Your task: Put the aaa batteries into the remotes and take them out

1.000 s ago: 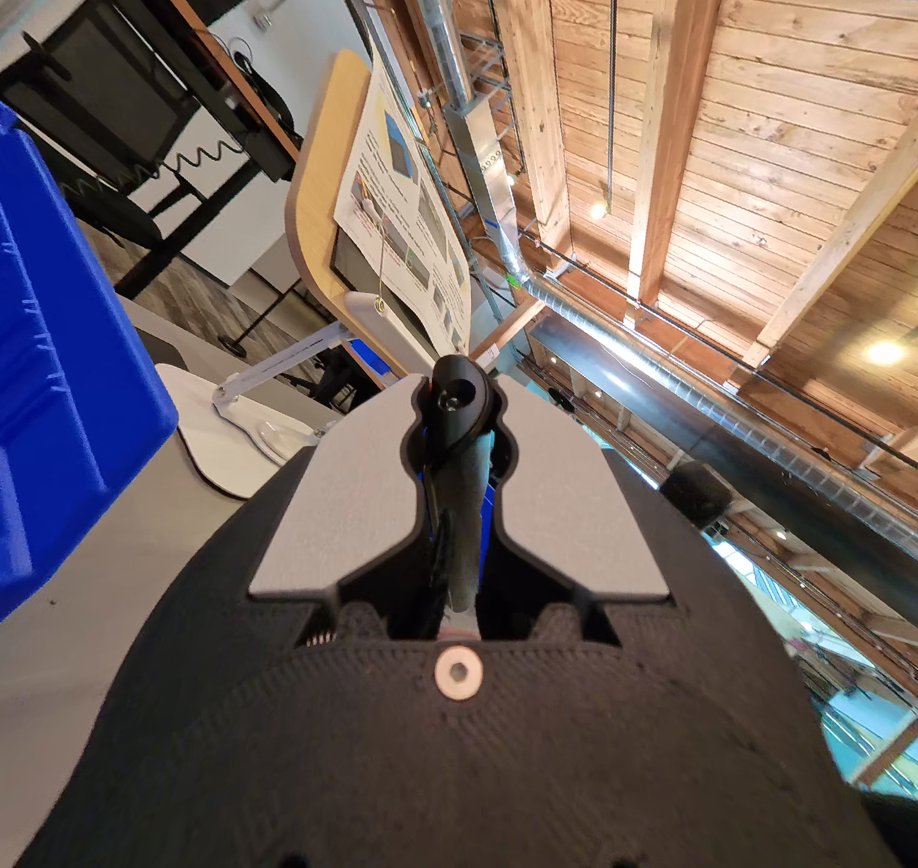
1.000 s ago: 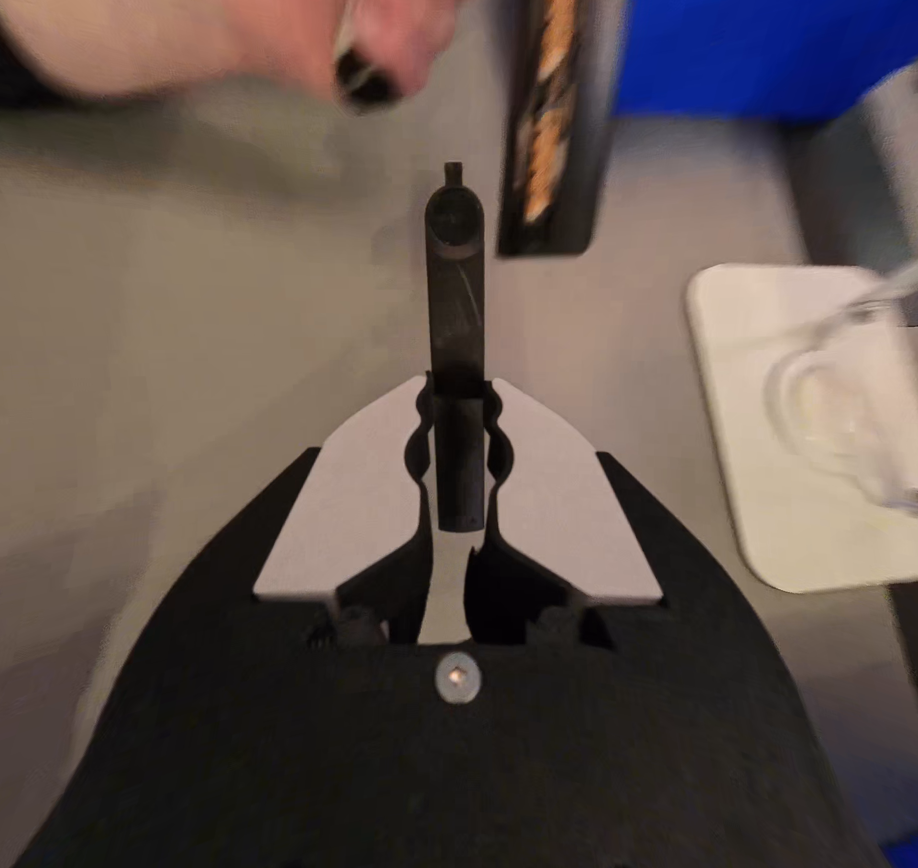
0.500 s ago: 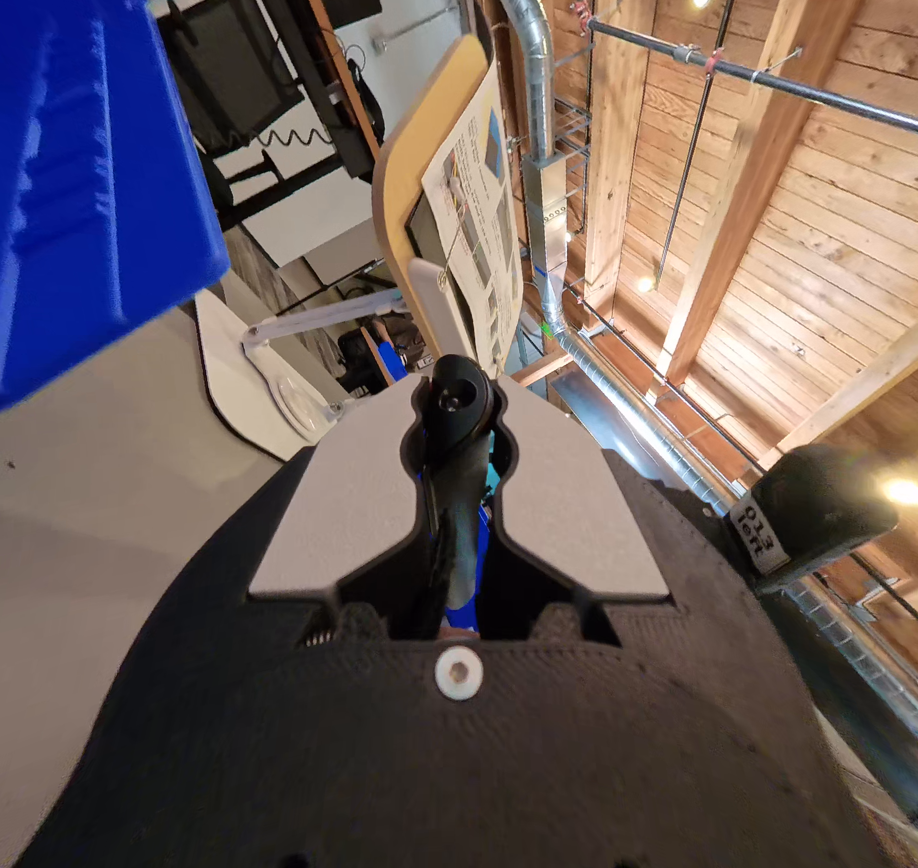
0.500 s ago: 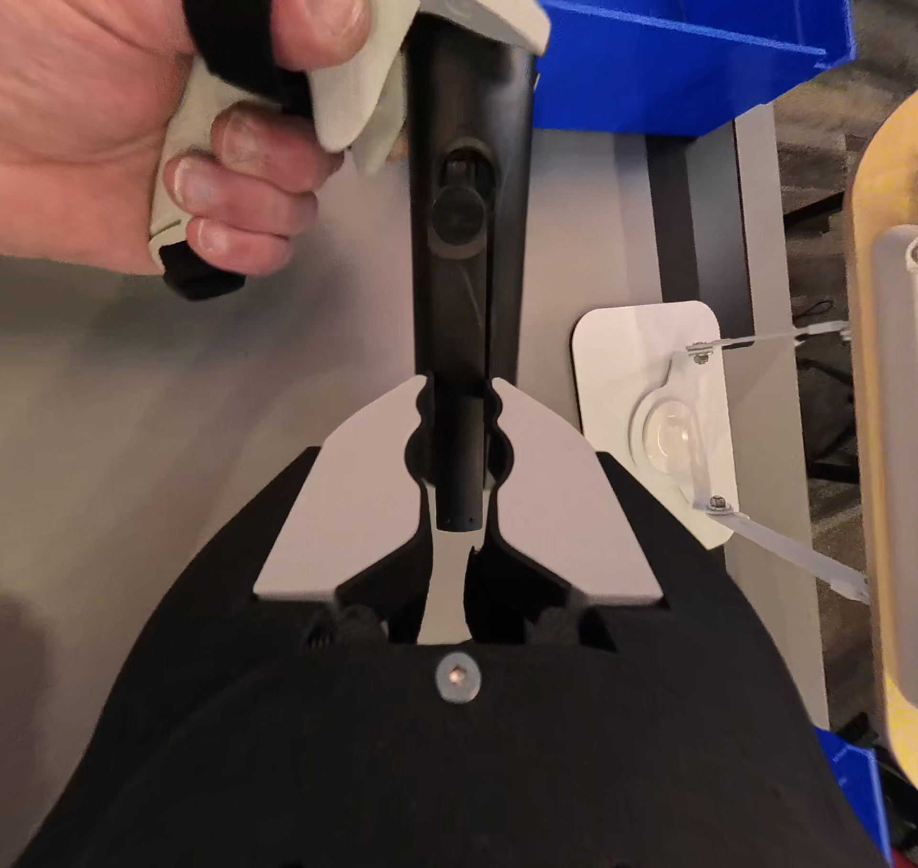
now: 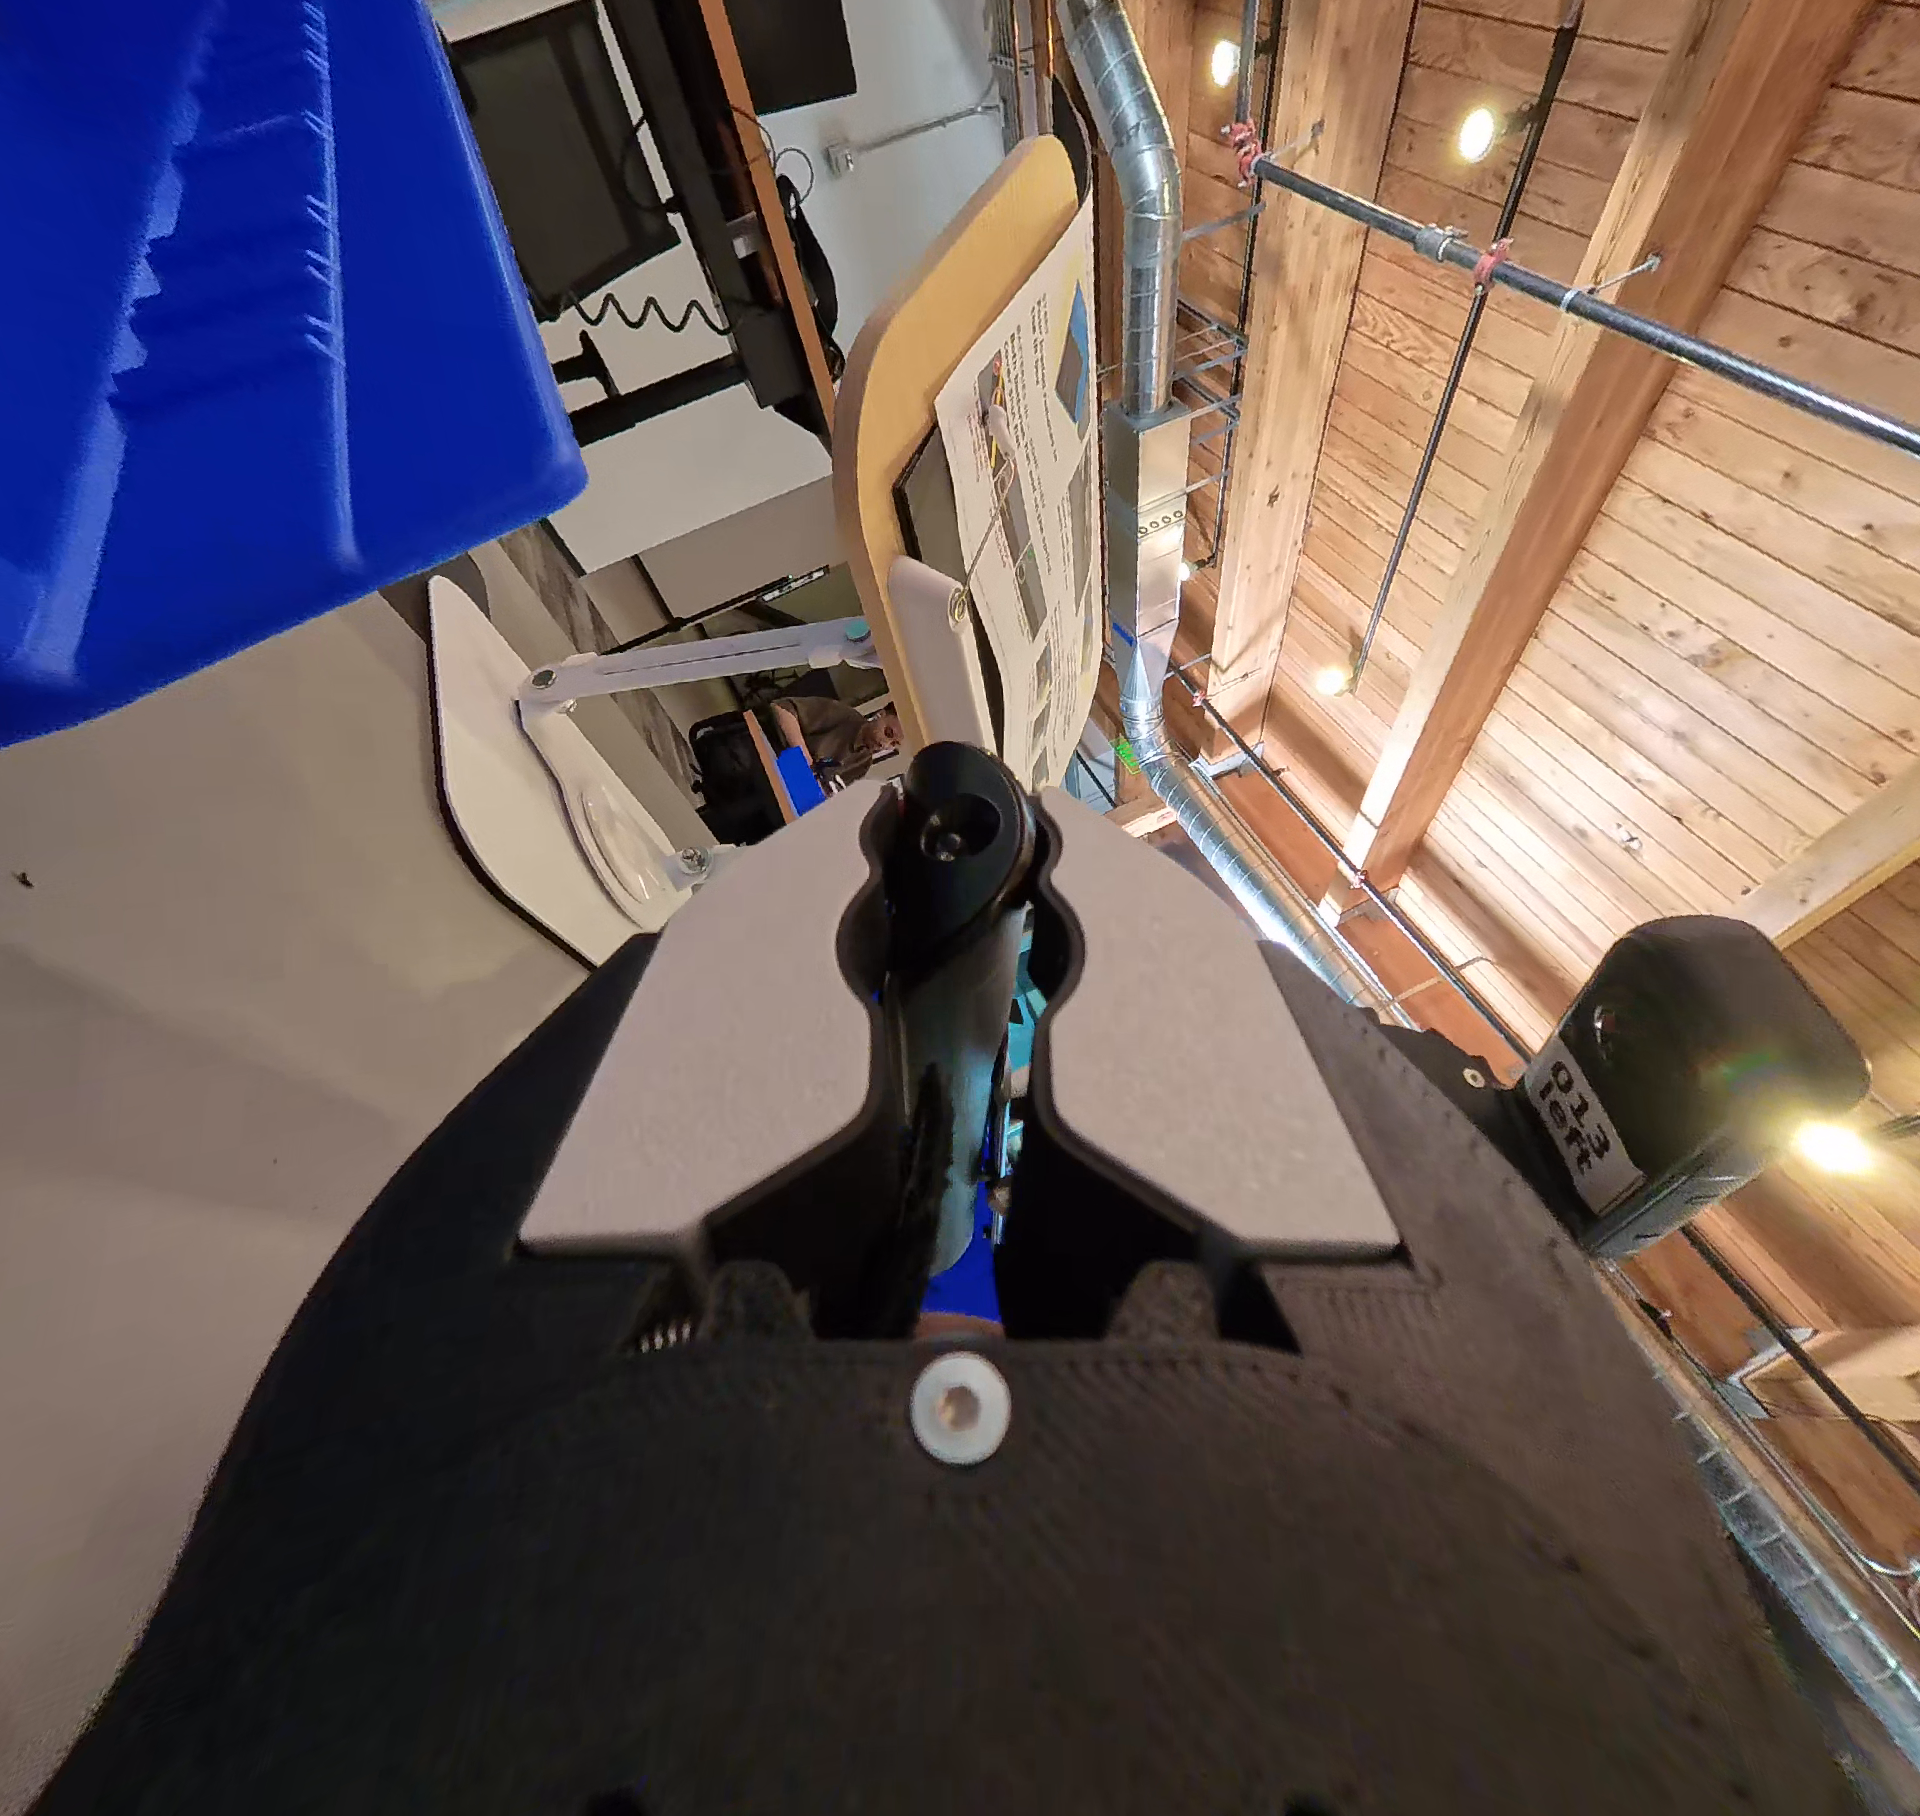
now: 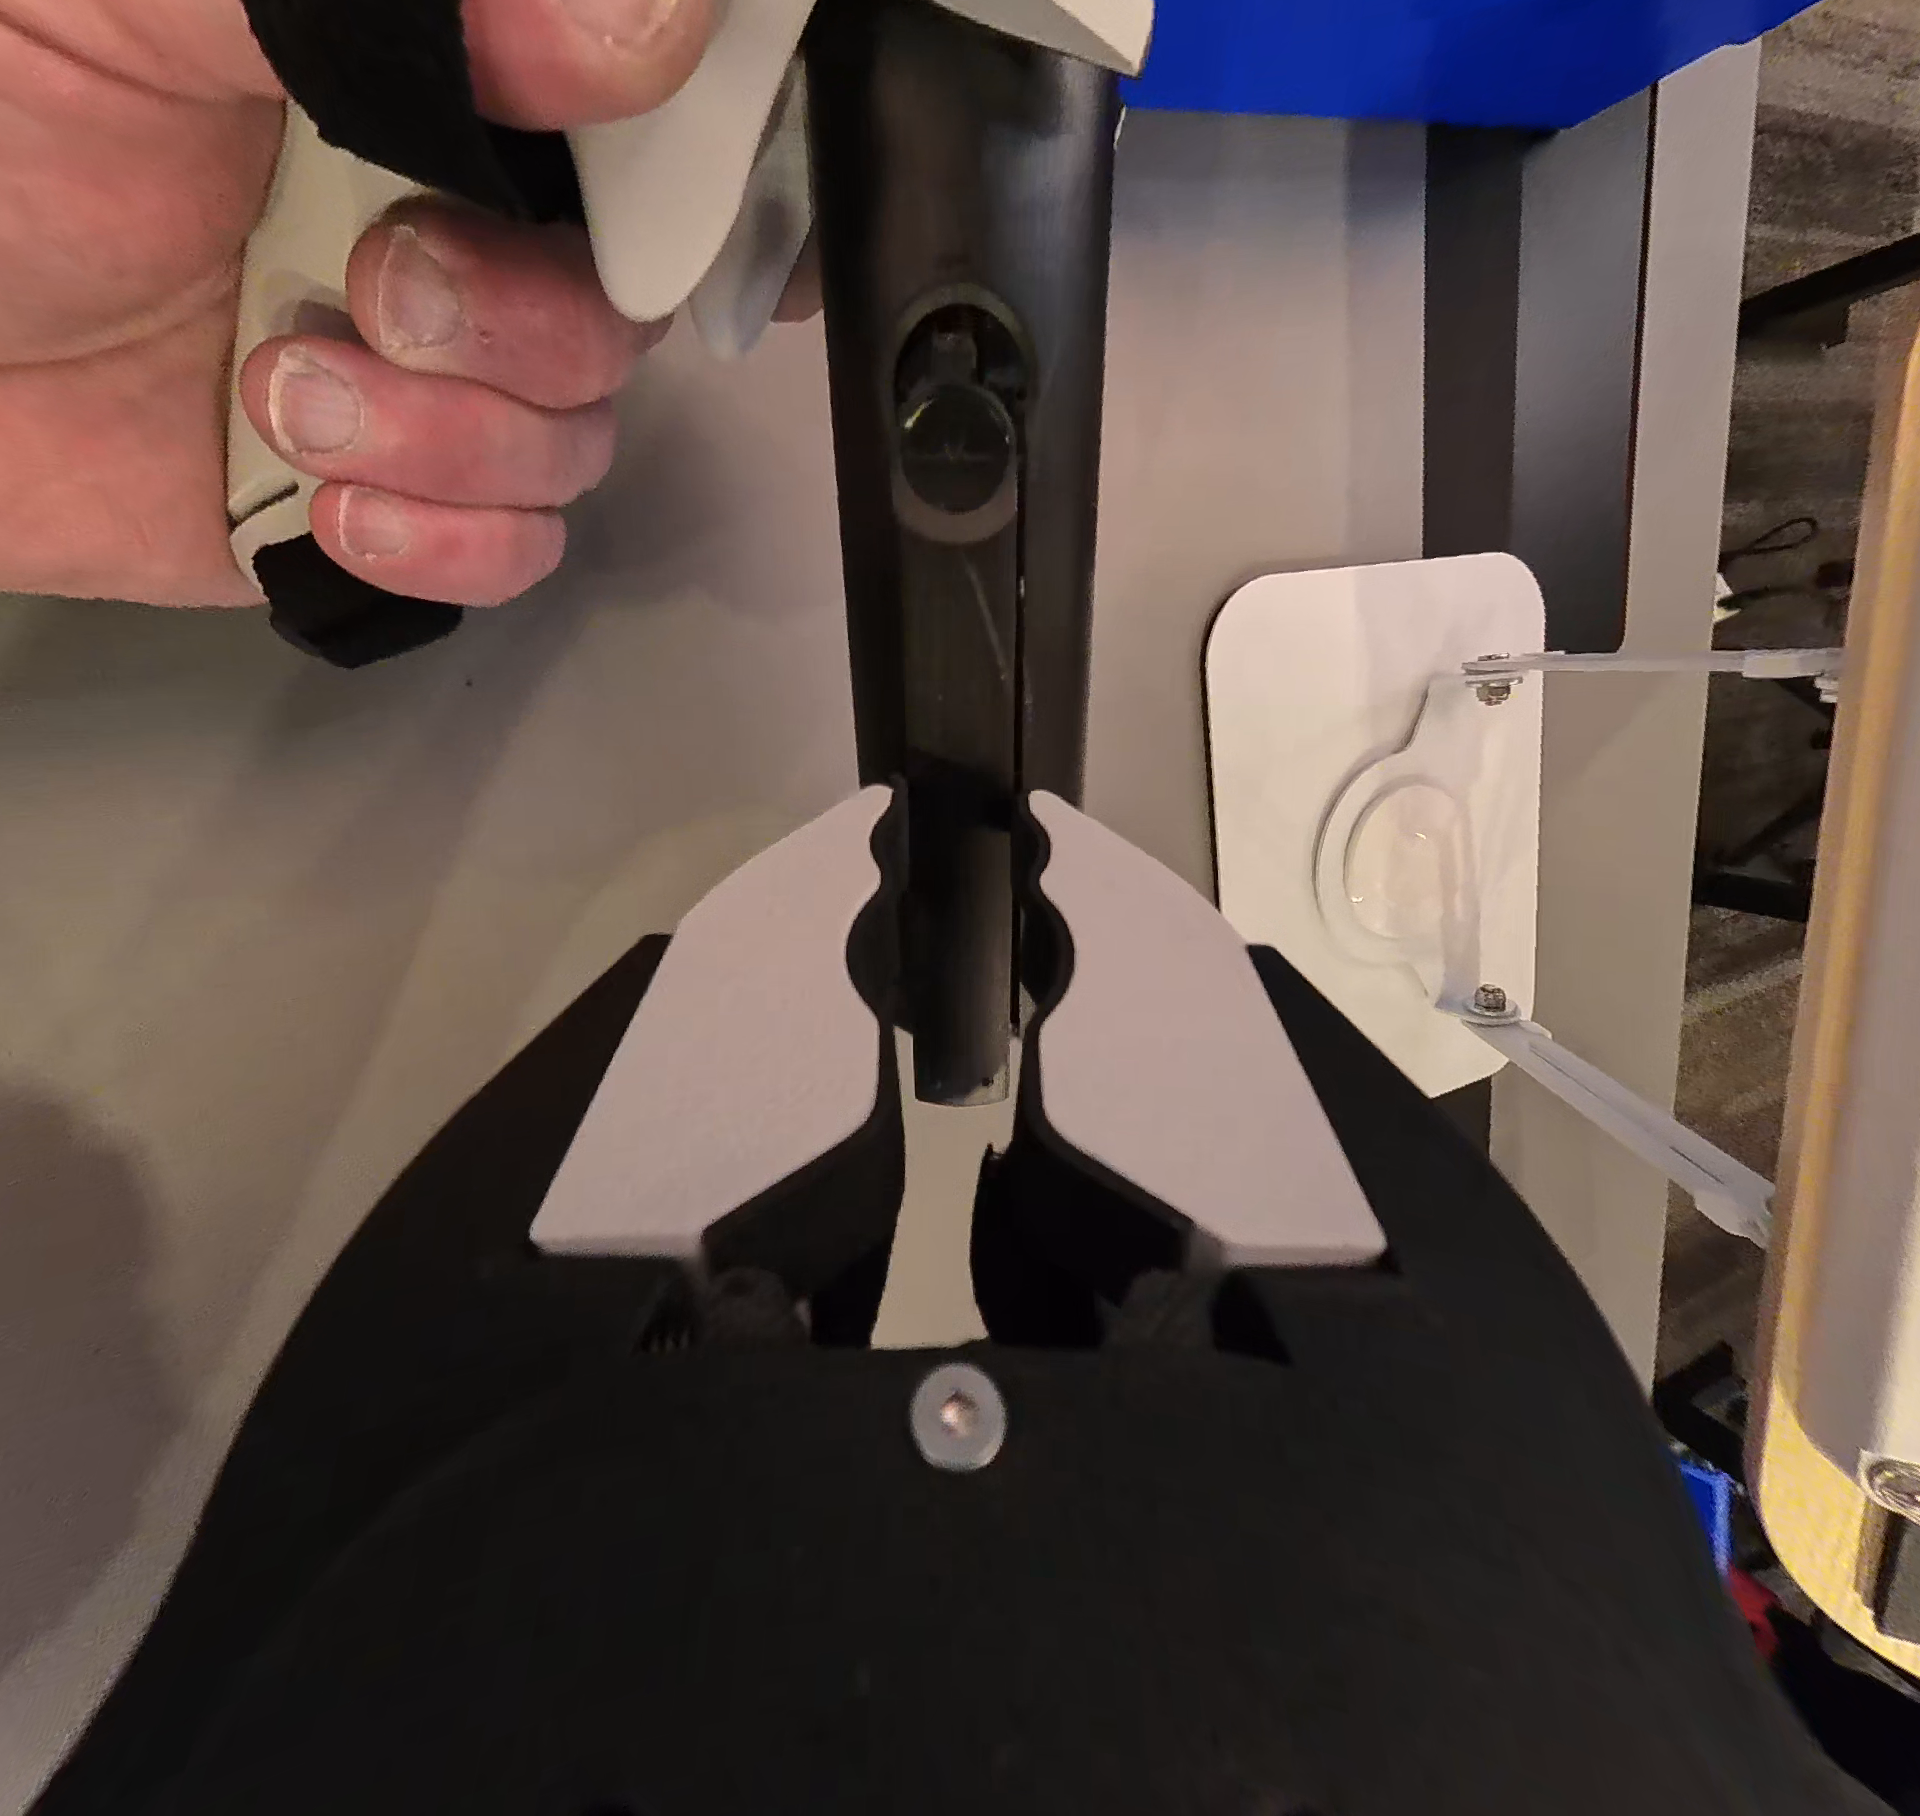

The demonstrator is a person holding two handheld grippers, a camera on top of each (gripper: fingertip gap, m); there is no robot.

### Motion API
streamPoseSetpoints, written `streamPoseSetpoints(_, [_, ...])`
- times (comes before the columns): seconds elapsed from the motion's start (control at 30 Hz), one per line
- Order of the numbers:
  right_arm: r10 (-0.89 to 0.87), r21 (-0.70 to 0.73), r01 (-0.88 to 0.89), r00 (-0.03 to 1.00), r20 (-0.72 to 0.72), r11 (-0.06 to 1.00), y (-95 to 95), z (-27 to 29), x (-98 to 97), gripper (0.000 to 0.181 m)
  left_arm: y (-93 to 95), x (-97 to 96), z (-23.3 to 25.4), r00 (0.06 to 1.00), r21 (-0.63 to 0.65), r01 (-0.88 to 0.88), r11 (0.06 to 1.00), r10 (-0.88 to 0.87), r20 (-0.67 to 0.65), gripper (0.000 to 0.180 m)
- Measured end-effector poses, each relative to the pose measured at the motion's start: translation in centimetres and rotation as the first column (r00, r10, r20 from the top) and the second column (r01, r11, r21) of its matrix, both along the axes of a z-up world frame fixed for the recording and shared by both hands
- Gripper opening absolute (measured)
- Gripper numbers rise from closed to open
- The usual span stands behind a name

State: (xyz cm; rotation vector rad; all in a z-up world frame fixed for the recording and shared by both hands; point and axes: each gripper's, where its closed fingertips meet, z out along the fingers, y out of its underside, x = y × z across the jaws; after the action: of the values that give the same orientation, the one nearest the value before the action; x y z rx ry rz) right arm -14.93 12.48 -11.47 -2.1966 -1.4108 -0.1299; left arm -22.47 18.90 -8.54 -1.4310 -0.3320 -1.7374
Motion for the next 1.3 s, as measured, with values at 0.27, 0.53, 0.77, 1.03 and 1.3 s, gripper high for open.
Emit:
streamPoseSetpoints(0.27, [-0.010, 0.044, 0.004, 0.993, 0.114, 0.999, 0.4, 0.0, -0.3, 0.018, -0.1, 0.3, -0.1, 1.000, -0.010, 0.012, 1.000, -0.012, 0.002, 0.022])
streamPoseSetpoints(0.53, [-0.042, 0.033, 0.038, 0.991, 0.124, 0.999, 0.5, -0.2, 0.0, 0.019, 0.1, 0.0, -0.2, 1.000, -0.025, 0.009, 1.000, -0.009, 0.015, 0.023])
streamPoseSetpoints(0.77, [-0.056, 0.049, 0.051, 0.991, 0.121, 0.998, 0.8, -0.3, 0.1, 0.019, 0.2, -0.1, -0.5, 0.999, -0.044, 0.012, 0.999, -0.011, 0.030, 0.023])
streamPoseSetpoints(1.03, [-0.068, 0.089, 0.061, 0.994, 0.082, 0.994, 1.1, 0.1, 0.4, 0.035, 0.4, -0.4, -0.4, 0.999, -0.049, 0.013, 0.999, -0.010, 0.054, 0.023])
streamPoseSetpoints(1.3, [0.000, -0.052, -0.027, 0.884, -0.468, 0.998, -0.2, 2.6, 0.2, 0.071, -0.3, 0.3, 1.0, 0.990, 0.003, 0.093, 0.996, -0.093, 0.106, 0.023])
